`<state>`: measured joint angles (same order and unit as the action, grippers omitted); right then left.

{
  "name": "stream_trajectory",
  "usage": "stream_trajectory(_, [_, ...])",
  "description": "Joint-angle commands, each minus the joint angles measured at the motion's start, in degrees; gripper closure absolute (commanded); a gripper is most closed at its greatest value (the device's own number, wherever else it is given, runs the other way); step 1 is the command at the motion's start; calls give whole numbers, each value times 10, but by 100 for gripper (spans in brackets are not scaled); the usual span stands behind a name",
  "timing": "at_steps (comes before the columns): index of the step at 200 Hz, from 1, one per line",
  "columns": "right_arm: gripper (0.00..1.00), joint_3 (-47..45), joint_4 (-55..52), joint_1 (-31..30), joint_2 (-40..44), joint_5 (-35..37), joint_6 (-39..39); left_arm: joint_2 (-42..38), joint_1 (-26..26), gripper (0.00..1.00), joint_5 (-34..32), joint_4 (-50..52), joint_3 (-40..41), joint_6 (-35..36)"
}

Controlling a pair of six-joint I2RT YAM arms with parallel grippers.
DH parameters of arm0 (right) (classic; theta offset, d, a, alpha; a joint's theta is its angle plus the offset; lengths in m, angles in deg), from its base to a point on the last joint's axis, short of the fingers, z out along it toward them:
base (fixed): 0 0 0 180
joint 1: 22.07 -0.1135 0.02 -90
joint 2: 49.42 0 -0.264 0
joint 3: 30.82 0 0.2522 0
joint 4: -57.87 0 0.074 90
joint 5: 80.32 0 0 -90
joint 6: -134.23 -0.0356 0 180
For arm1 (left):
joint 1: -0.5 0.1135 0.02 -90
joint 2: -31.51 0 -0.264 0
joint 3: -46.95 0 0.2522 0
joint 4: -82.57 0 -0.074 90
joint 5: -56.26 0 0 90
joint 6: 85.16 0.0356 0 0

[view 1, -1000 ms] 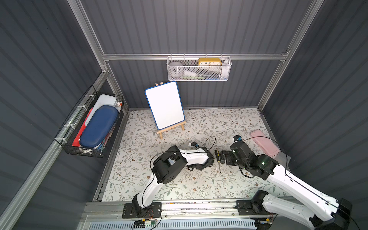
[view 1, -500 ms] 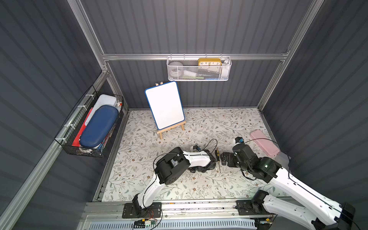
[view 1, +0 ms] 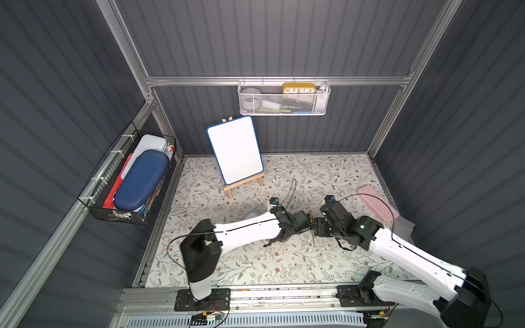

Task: Remove the battery from the alarm
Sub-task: Adjust the alarm at the center of the board.

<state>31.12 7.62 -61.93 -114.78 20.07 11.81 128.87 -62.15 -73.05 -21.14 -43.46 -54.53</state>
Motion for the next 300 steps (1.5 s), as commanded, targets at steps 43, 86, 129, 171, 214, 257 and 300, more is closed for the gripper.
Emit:
stream_trajectory(43, [100, 261, 60, -6, -339, -179, 81, -194, 235, 100, 191, -235, 226, 102])
stream_trajectory(86, [100, 408, 68, -11, -491, -225, 88, -131, 321, 100, 207, -280, 246, 150])
stream_trajectory(129, [100, 548, 25, -13, -619, -276, 95, -68, 370, 100, 263, -357, 260, 188])
stream_trajectory(171, [100, 539, 48, -21, -648, -284, 87, -45, 369, 100, 288, -393, 258, 192])
stream_trajectory(214, [100, 520, 44, -33, -644, -284, 89, -28, 367, 100, 316, -426, 268, 194])
stream_trajectory(257, [100, 427, 59, -36, -587, -269, 75, -14, 326, 100, 321, -431, 249, 189])
stream_trajectory(300, [100, 308, 76, -38, -493, -223, 51, 30, 259, 100, 321, -431, 211, 157])
